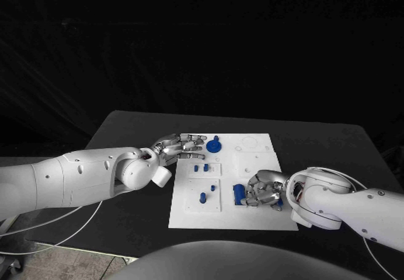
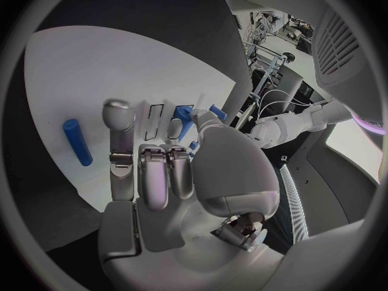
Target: Assemble the parts on the task board
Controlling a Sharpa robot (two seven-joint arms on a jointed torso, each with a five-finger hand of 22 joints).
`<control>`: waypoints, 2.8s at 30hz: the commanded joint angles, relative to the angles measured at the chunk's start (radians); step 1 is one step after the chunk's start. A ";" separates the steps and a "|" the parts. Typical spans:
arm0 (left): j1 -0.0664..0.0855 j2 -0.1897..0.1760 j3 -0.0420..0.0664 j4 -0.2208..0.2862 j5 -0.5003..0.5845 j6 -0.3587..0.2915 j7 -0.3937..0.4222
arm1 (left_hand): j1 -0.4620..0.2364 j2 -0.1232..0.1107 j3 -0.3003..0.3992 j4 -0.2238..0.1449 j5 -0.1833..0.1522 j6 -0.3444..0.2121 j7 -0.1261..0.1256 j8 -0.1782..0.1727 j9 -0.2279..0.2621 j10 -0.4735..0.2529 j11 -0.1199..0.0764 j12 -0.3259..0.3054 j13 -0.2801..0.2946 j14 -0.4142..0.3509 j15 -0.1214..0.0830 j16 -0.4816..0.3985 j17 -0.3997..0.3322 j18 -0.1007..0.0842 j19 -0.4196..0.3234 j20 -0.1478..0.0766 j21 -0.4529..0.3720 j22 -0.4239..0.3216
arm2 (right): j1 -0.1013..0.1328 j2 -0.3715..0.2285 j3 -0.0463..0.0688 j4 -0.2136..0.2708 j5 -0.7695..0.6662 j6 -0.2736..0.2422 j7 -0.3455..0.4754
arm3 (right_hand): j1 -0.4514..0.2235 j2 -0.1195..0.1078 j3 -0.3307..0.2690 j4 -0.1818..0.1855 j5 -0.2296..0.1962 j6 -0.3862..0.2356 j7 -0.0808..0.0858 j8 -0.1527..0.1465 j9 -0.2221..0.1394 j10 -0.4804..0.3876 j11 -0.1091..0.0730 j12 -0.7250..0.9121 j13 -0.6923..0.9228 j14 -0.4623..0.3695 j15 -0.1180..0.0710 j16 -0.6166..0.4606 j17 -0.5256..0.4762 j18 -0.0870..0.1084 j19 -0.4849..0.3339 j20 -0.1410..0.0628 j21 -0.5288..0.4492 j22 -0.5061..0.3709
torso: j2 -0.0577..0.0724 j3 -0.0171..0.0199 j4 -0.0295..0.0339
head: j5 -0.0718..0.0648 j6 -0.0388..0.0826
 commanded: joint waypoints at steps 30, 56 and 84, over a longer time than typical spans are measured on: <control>-0.001 -0.006 0.001 0.006 -0.005 0.032 0.031 | 0.009 -0.012 0.006 -0.016 0.007 0.017 0.013 0.008 0.002 0.024 0.011 0.022 0.004 0.015 0.004 0.014 0.003 -0.015 0.010 0.001 0.007 -0.003 | 0.002 -0.016 0.001 0.026 -0.030 -0.018 0.021 | -0.022 -0.072 -0.032 0.016 -0.573 0.058 -0.009 -0.001 0.030 0.103 -0.008 0.004 0.263 0.099 -0.012 -0.002 0.231 0.002 0.009 -0.010 0.027 0.074 | -0.001 0.0002 0.0000 | 0.006 0.000; 0.001 -0.094 0.005 0.095 -0.183 -0.165 0.321 | -0.040 -0.065 -0.054 0.098 -0.040 0.145 0.006 0.055 0.009 0.109 -0.045 0.076 0.010 -0.045 -0.104 -0.023 -0.004 0.061 -0.077 -0.019 -0.023 -0.099 | 0.124 -0.146 0.000 0.025 -0.151 0.148 -0.148 | -0.020 -0.012 -0.018 0.050 0.090 0.138 0.019 -0.314 -0.287 0.103 0.015 0.004 0.263 0.097 0.006 -0.008 0.219 -0.005 0.023 0.004 0.082 0.085 | 0.000 -0.0001 0.0007 | -0.021 0.000; -0.004 -0.040 0.003 0.016 -0.194 -0.095 0.236 | 0.061 -0.038 0.009 0.070 0.013 0.146 0.017 0.048 0.007 0.111 -0.017 0.082 0.011 -0.011 -0.070 0.018 0.003 0.057 -0.022 0.003 0.010 -0.061 | 0.040 -0.099 0.000 -0.015 -0.294 0.160 -0.207 | -0.060 -0.006 -0.021 0.067 -0.212 0.116 0.002 -0.192 -0.111 0.103 0.000 0.004 0.263 0.091 -0.007 -0.022 0.186 -0.005 0.029 -0.007 0.091 0.084 | -0.002 0.0003 0.0010 | -0.016 0.000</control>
